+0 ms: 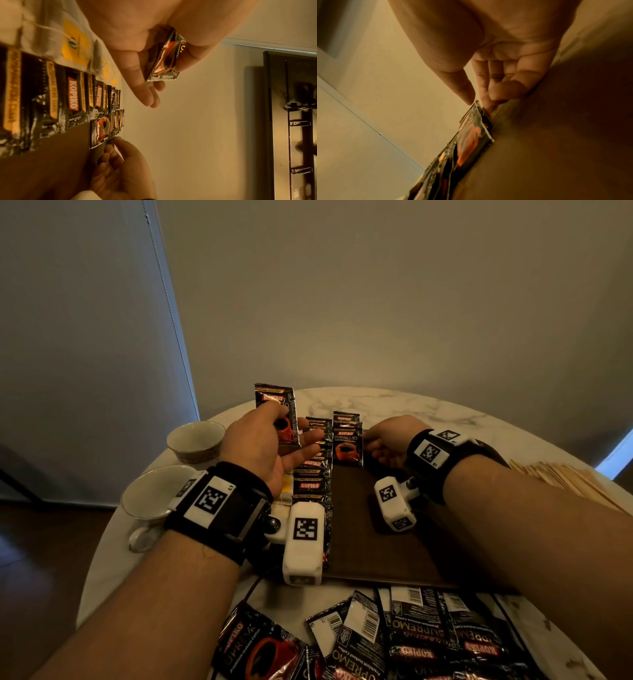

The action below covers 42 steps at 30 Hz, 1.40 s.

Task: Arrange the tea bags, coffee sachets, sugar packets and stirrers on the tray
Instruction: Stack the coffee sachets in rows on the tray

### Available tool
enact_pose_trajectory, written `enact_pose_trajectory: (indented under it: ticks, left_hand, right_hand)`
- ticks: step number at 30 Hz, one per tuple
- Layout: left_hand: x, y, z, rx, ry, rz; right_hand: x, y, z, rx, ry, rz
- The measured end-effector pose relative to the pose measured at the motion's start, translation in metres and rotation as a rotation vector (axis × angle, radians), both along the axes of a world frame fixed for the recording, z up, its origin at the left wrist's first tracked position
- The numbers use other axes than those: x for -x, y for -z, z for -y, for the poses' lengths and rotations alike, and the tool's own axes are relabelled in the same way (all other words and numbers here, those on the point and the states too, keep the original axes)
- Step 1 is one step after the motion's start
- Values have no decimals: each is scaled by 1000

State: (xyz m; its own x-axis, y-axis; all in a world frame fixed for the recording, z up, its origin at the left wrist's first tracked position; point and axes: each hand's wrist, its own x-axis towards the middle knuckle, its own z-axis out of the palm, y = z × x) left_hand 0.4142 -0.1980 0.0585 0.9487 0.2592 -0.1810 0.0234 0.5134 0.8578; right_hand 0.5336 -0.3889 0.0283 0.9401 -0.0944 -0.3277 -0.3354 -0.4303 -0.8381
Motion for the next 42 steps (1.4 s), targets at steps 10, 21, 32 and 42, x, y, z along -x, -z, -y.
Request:
enact_pose_trajectory:
  ticks: [10,21,32,42]
  left_hand:
    - [-1,3,0,-28,10,2]
    - [2,8,17,-174,212,76]
    - [4,3,15,25,171,-33]
    - [1,5,13,-71,103,-39]
  right_hand:
    - [-1,-6,1,-42,12,32]
    - [95,-39,6,-453,-465,157]
    - [100,-21,5,-307,-511,339]
    - [98,-30,-2,-405,-398,298]
